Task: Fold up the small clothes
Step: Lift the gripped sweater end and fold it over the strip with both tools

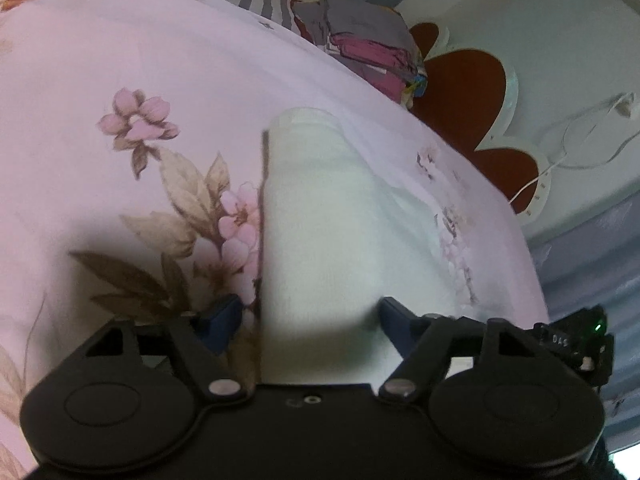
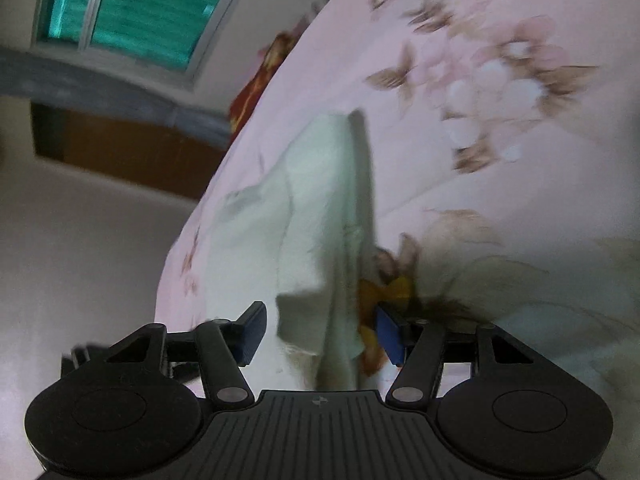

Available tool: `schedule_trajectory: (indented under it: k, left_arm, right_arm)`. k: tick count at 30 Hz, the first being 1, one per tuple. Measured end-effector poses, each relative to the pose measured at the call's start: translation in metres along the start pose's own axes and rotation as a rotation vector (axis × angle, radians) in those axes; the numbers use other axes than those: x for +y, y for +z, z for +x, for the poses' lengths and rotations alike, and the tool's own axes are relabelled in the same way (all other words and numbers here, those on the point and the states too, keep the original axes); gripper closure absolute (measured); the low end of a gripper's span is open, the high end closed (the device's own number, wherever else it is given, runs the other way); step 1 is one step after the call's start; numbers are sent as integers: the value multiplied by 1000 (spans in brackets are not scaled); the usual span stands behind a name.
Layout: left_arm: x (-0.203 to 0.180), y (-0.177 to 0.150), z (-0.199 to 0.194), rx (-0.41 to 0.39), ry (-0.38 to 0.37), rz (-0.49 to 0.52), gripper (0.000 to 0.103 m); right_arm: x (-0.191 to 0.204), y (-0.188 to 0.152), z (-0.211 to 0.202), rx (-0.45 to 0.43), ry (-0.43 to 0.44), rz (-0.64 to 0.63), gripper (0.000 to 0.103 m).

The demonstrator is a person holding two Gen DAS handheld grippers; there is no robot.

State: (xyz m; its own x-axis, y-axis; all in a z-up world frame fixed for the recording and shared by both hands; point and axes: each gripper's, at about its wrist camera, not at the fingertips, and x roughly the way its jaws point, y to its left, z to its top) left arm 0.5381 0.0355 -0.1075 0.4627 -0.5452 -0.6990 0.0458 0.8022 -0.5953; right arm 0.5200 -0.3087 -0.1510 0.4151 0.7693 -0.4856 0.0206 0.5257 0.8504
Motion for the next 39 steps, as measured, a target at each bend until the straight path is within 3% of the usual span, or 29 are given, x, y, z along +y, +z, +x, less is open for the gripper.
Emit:
schedule_trajectory:
  k: [4,6,8,12,15,18,22,29,35,39]
  left_arm:
    - [-23,4,14,9,55,50,38]
    - [-32,4,19,-6,84,76,50]
    - [-43,3,14,-26,103,110,63]
    - [-92,-9,3,-41,262,373,64]
    - [-105,-15,26,-4,370,462,63]
    - [-105,-13,22,-11,370,435,64]
    - [-110,-17,10,-18,380,477,64]
    - [-108,-18,-16,-50,340,499,64]
    - [-76,-16,-63,-82,317,517,64]
    - [-29,-8,-107,-105,323,487,64]
  right_arm:
    - [25,2,20,20,-50,-100,44]
    - [38,-1,30,11,-113,-182,62]
    - [53,-9,36,2,-165,-276,69]
    - [76,-28,29,-38,-214,-387,72]
    - [86,-37,36,-43,-297,-424,72]
    - [80,-41,45,-56,-305,-406,72]
    - [79,-45,34,-79,-288,-380,72]
    - [107,-48,21,-125,-295,-432,72]
    - [148,-74,38,-139,-322,-465,72]
    - [184,-98,68,-124,-303,-473,72]
